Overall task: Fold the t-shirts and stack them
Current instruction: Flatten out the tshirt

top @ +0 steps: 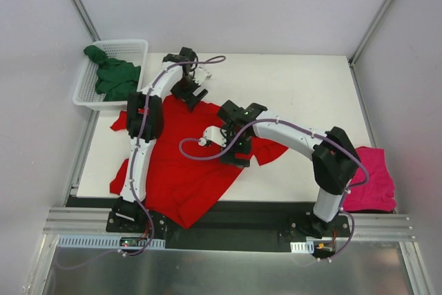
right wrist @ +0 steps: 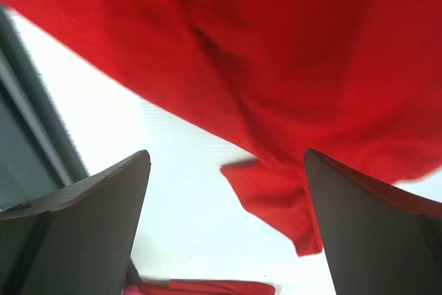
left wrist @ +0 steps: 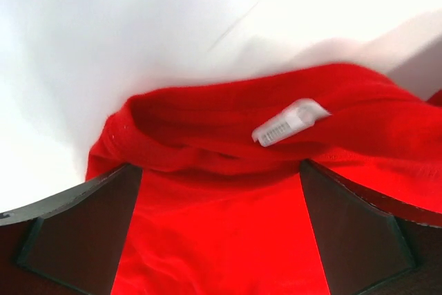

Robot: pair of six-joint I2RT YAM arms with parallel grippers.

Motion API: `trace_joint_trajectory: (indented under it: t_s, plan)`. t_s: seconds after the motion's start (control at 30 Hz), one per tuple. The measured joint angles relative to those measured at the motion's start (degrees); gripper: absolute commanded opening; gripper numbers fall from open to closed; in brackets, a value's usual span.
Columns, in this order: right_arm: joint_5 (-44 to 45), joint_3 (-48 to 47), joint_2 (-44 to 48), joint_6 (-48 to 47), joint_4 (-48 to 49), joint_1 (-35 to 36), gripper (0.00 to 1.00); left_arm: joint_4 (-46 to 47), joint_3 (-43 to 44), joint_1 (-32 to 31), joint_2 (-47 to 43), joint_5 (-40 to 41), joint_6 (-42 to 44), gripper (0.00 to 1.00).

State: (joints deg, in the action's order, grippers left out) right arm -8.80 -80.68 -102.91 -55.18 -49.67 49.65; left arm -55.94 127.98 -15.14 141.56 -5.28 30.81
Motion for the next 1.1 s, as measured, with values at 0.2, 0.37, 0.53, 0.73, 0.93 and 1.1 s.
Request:
trace_joint_trajectory:
  t_s: [0.2, 0.37, 0.53, 0.73, 0.93, 1.1]
  plan:
    - [-2.82, -3.39, 0.5, 0.48, -4.0, 2.73, 0.98, 1.55, 5.09, -9.94, 2.49, 1.29, 5.92, 0.99]
    - [-3.5, -4.48, 3.63, 0.44, -5.35, 2.36, 0.98, 4.9, 8.28, -20.02, 3.76, 1.44, 12.22, 0.98]
    - [-4.15, -3.41, 7.8, -0.52, -7.52, 2.36, 0.98, 13.92, 13.03, -25.64, 6.27, 4.52, 19.26, 0.95]
    - [-4.24, -1.88, 9.2, -1.09, -8.9, 2.36, 0.98, 24.26, 14.69, -26.64, 7.26, 6.36, 25.99, 0.96]
    - [-4.37, -2.01, 8.96, -1.62, -9.35, 2.36, 0.99, 34.53, 13.79, -29.99, 7.26, 8.79, 31.69, 0.96]
    - [-3.8, -1.95, 9.35, -2.73, -10.78, 2.4, 1.0, 34.75, 5.16, -30.51, 2.05, 10.54, 27.58, 0.96]
